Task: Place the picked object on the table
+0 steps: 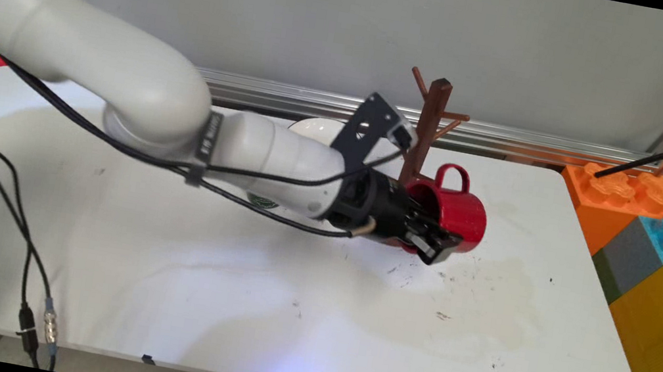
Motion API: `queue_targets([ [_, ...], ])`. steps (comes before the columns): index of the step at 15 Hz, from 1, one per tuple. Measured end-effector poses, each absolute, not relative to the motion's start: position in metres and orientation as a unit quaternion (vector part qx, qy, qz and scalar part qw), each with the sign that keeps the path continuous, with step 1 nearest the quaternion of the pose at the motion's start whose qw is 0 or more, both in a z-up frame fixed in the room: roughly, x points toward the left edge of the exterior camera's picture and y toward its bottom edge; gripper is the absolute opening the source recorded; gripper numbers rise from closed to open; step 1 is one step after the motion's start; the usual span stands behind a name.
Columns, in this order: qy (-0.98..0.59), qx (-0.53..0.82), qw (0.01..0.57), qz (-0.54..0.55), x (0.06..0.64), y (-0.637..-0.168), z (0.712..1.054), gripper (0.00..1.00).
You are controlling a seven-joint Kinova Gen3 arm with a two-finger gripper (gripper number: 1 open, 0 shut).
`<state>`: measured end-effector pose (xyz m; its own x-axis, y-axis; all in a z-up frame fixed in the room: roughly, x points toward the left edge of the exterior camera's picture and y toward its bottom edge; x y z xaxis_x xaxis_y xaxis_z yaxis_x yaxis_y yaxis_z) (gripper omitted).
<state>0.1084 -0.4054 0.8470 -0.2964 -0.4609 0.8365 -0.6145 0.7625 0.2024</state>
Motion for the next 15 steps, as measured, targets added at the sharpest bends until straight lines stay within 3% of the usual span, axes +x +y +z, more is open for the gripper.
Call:
queue_targets([
  [9,-0.848,0.272,0.448,0.086,0.163,-0.398,0.893,0.0],
  [15,-0.893,0.222,0.381,0.088,0.211,-0.388,0.908,0.0],
])
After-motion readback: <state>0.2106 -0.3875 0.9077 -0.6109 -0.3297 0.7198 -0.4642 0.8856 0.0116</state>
